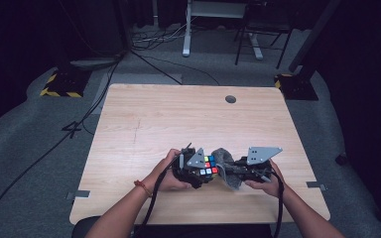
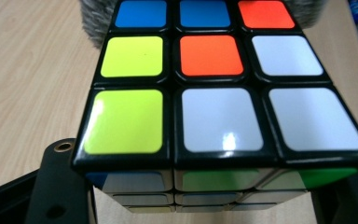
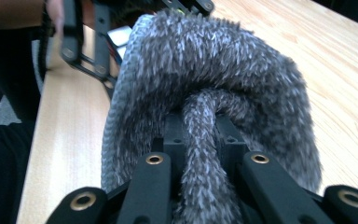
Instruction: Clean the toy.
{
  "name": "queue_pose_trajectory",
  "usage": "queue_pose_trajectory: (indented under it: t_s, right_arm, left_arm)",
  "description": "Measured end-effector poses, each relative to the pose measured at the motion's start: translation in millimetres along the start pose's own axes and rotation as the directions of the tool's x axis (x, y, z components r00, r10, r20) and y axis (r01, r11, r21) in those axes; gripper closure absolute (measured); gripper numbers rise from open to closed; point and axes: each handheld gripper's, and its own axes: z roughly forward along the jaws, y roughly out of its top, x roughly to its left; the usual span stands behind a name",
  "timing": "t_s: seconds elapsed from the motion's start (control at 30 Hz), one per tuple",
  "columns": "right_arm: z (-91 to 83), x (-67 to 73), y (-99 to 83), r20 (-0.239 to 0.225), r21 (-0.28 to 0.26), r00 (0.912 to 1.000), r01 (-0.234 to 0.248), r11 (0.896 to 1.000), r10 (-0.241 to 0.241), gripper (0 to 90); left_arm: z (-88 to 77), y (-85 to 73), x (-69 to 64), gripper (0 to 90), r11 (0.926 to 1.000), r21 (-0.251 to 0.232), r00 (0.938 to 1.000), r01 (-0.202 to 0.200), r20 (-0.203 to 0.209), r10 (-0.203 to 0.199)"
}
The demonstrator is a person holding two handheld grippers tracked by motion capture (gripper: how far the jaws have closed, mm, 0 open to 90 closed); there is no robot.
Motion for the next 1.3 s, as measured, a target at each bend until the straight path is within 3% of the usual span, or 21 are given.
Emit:
queue_pose_trajectory:
  t_s: [0.1, 0.37, 0.5, 0.57, 0.63, 0.77, 0.9, 0.97, 1.03, 1.13, 1.3]
  right_arm:
    - [0.8, -1.6, -1.4, 0.002, 0.006, 0.9999, -0.013, 1.000, 0.013, 79.2]
    - [1.3, -0.1, -0.6, -0.002, -0.009, 0.9999, -0.011, 1.000, 0.011, 79.2]
    - [0.5, 2.8, 0.9, -0.014, -0.034, 0.9999, 0.000, 0.999, -0.001, 79.3]
    - [0.3, 4.8, 2.0, -0.035, -0.051, 0.9993, 0.007, 0.999, -0.009, 79.3]
    - [2.4, 7.7, 3.3, -0.030, -0.032, 0.9992, 0.026, 0.999, -0.027, 79.3]
    - [1.1, 5.5, 1.8, -0.039, -0.044, 0.9992, 0.012, 0.999, -0.014, 79.3]
    - [1.6, 8.3, 5.5, -0.034, -0.051, 0.9993, 0.012, 0.999, -0.013, 79.1]
    - [2.4, 9.3, 7.3, -0.005, -0.035, 0.9996, 0.027, 0.999, -0.028, 79.1]
    - [2.9, 8.2, 6.4, 0.032, -0.019, 0.9991, 0.027, 0.999, -0.026, 79.1]
    - [4.2, 4.5, 2.4, 0.055, 0.023, 0.9983, 0.020, 1.000, -0.021, 79.1]
    - [6.3, 2.0, -3.1, 0.048, 0.082, 0.9984, 0.025, 0.996, -0.029, 79.2]
  left_arm:
    - [1.4, 0.5, 1.4, 32.9, 0.9997, -0.005, 0.9997, 0.026, -0.002, -0.026]
    - [6.2, 4.8, -1.1, 32.6, 0.9994, 0.034, 0.9983, 0.003, -0.059, -0.001]
    - [9.0, 1.9, 2.0, 29.2, 0.9970, 0.071, 0.9974, 0.030, -0.067, -0.026]
    - [10.2, 1.5, 1.1, 29.0, 0.9968, 0.080, 0.9976, 0.008, -0.070, -0.002]
    - [11.9, 2.1, -1.3, 29.5, 0.9955, 0.093, 0.9971, -0.016, -0.072, 0.023]
    - [13.0, 1.6, -0.2, 30.1, 0.9969, 0.077, 0.9988, -0.010, -0.047, 0.014]
    - [14.6, 4.3, -6.0, 32.6, 0.9936, 0.087, 0.9960, -0.073, -0.046, 0.077]
    - [14.1, 4.1, -6.4, 32.8, 0.9938, 0.088, 0.9951, -0.068, -0.067, 0.074]
    - [10.9, 3.5, -4.8, 32.9, 0.9962, 0.066, 0.9969, -0.057, -0.051, 0.061]
    - [6.0, 4.8, -4.2, 32.9, 0.9970, 0.056, 0.9966, -0.053, -0.059, 0.057]
    - [3.8, 3.9, -0.7, 33.0, 0.9980, 0.054, 0.9967, -0.032, -0.072, 0.036]
